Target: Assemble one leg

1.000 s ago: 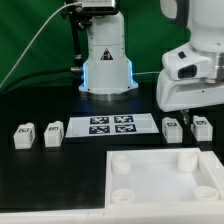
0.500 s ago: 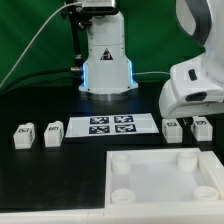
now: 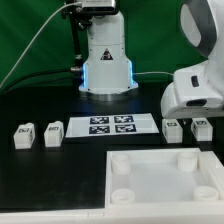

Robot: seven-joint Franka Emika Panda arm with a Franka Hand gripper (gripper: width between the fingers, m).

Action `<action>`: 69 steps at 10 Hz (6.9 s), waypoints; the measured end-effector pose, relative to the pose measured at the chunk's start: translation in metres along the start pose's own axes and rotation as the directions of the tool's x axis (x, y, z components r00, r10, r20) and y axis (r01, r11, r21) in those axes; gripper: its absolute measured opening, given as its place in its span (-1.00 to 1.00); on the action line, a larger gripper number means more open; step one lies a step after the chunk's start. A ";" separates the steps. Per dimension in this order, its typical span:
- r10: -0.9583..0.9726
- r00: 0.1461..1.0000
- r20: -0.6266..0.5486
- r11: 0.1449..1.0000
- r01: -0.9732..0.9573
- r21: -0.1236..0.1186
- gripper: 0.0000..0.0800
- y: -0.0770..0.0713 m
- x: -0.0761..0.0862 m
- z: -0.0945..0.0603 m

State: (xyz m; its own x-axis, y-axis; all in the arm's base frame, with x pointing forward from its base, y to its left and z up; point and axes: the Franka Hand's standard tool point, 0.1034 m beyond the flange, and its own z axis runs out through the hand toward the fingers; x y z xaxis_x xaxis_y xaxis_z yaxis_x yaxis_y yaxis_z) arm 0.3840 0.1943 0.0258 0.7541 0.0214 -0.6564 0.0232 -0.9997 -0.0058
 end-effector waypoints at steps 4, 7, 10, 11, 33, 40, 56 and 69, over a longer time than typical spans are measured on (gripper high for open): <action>-0.001 1.000 -0.006 1.000 0.001 -0.002 0.62 -0.008 0.005 0.015; -0.001 1.000 -0.006 1.000 0.001 -0.002 -0.08 -0.008 0.005 0.015; -0.002 1.000 -0.007 1.000 0.002 -0.002 -0.27 -0.008 0.005 0.015; -0.002 1.000 -0.007 1.000 0.002 -0.002 -0.27 -0.008 0.005 0.015; -0.064 0.688 -0.723 0.993 0.116 0.023 -0.27 0.053 0.016 -0.143; -0.112 0.372 -0.922 0.989 0.134 -0.066 -0.26 0.096 0.037 -0.237; -0.088 0.217 -0.972 0.989 0.137 -0.059 -0.26 0.090 0.125 -0.212; -0.049 0.250 -0.967 0.993 0.117 -0.020 -0.26 0.086 0.134 -0.191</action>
Offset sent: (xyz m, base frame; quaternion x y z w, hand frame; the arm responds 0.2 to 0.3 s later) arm -0.0019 0.0033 -0.0072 0.0083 0.0004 0.0121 0.9999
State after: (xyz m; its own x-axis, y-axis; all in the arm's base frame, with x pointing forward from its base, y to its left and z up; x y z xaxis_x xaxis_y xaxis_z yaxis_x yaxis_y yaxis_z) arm 0.6126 0.1128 0.0817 0.8219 0.0649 0.5659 0.1247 -0.9899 -0.0677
